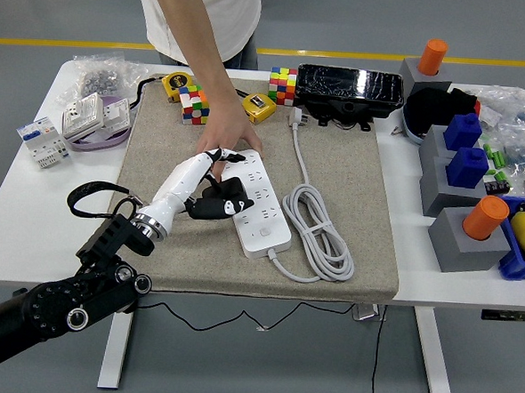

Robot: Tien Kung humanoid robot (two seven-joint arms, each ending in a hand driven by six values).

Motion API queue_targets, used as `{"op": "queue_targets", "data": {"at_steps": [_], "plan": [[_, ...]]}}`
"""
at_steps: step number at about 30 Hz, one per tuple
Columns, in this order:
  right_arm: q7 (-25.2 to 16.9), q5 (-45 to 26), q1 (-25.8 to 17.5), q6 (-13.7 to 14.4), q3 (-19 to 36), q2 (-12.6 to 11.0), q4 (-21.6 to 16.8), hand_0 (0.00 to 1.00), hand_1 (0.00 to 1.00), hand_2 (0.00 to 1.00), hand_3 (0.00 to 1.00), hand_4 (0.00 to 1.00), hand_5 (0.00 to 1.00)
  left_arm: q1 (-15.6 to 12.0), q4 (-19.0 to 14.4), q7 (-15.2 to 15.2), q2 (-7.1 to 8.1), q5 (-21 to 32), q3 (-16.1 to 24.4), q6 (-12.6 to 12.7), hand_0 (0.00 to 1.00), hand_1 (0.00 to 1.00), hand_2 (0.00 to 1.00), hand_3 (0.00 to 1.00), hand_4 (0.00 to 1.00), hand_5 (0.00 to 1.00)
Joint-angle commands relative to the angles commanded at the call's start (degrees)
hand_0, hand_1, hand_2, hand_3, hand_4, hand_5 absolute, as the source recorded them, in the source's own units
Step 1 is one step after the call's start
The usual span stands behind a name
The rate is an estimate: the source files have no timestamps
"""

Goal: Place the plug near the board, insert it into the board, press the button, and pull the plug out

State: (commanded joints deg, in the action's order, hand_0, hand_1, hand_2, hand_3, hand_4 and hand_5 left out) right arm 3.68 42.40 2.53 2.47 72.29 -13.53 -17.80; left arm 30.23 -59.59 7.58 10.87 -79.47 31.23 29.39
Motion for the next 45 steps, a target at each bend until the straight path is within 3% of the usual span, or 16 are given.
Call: {"op": "queue_targets", "data": {"at_steps": [3, 4, 9, 10, 15, 21, 22, 27, 28, 39, 40, 45], "plan": [[0.0, 0.1, -0.1, 0.0, 0.0, 0.0, 0.0, 0.525, 0.624, 0.604, 0.544, 0.881, 0.405, -0.3, -1.0, 1.7, 0.2, 1.4, 0.2, 0.9, 0.799, 0.8, 0.773, 0.767, 0.96, 0.275], [0.0, 0.1, -0.1, 0.0, 0.1, -0.1, 0.0, 0.529, 0.624, 0.605, 0.544, 0.88, 0.404, -0.5, -1.6, 2.8, 0.32, 2.2, 0.4, 1.4, 0.622, 0.647, 0.664, 0.671, 0.957, 0.278], [0.0, 0.2, -0.2, 0.0, 0.2, 0.0, 0.0, 0.529, 0.624, 0.605, 0.544, 0.88, 0.404, -1.5, -5.9, 5.3, 1.35, 4.3, 1.6, 2.1, 0.622, 0.647, 0.664, 0.671, 0.957, 0.278], [0.0, 0.2, -0.2, 0.0, 0.2, 0.0, 0.0, 0.527, 0.624, 0.605, 0.544, 0.881, 0.404, -1.7, -6.8, 5.5, 1.57, 4.7, 1.9, 2.0, 0.429, 0.437, 0.491, 0.565, 0.946, 0.275], [0.0, 0.2, -0.2, 0.0, 0.2, 0.1, 0.0, 0.527, 0.624, 0.605, 0.544, 0.881, 0.404, -1.8, -9.2, 5.3, 2.02, 4.6, 2.9, 2.2, 0.429, 0.437, 0.491, 0.565, 0.946, 0.275], [0.0, 0.1, -0.1, 0.0, 0.2, 0.1, -0.1, 0.526, 0.624, 0.605, 0.544, 0.881, 0.405, -0.8, -6.5, 4.3, 1.29, 3.1, 3.3, 2.8, 0.424, 0.429, 0.486, 0.558, 0.928, 0.262], [0.0, 0.1, -0.1, 0.0, 0.2, 0.0, -0.1, 0.529, 0.624, 0.604, 0.544, 0.881, 0.404, -0.5, -5.8, 4.0, 1.12, 2.6, 3.3, 3.0, 0.541, 0.62, 0.551, 0.571, 0.918, 0.253], [0.0, 0.0, -0.1, 0.0, 0.0, 0.0, 0.0, 0.529, 0.624, 0.604, 0.544, 0.881, 0.404, 0.8, -2.3, 1.5, 0.09, 0.0, 2.7, 2.6, 0.541, 0.62, 0.551, 0.571, 0.918, 0.253], [0.0, -0.1, -0.1, 0.0, 0.0, 0.1, 0.0, 0.527, 0.624, 0.605, 0.545, 0.882, 0.404, 1.0, -1.6, 0.9, -0.12, -0.6, 2.5, 2.4, 0.648, 0.699, 0.618, 0.596, 0.914, 0.244], [0.0, -0.1, -0.1, 0.0, -0.1, 0.0, 0.0, 0.527, 0.624, 0.605, 0.545, 0.882, 0.404, 2.4, 3.7, -4.4, -1.29, -5.4, 0.3, 0.1, 0.678, 0.72, 0.656, 0.618, 0.908, 0.227], [0.0, -0.2, -0.1, 0.0, -0.1, 0.0, 0.0, 0.529, 0.624, 0.605, 0.545, 0.882, 0.404, 2.5, 3.9, -4.9, -1.3, -5.7, 0.1, -0.2, 0.625, 0.676, 0.588, 0.591, 0.902, 0.224], [0.0, -0.2, 0.0, 0.0, -0.1, 0.0, 0.0, 0.529, 0.624, 0.605, 0.545, 0.882, 0.404, 2.8, 4.8, -6.5, -1.4, -6.2, -0.7, -1.3, 0.625, 0.676, 0.588, 0.591, 0.902, 0.224]]}}
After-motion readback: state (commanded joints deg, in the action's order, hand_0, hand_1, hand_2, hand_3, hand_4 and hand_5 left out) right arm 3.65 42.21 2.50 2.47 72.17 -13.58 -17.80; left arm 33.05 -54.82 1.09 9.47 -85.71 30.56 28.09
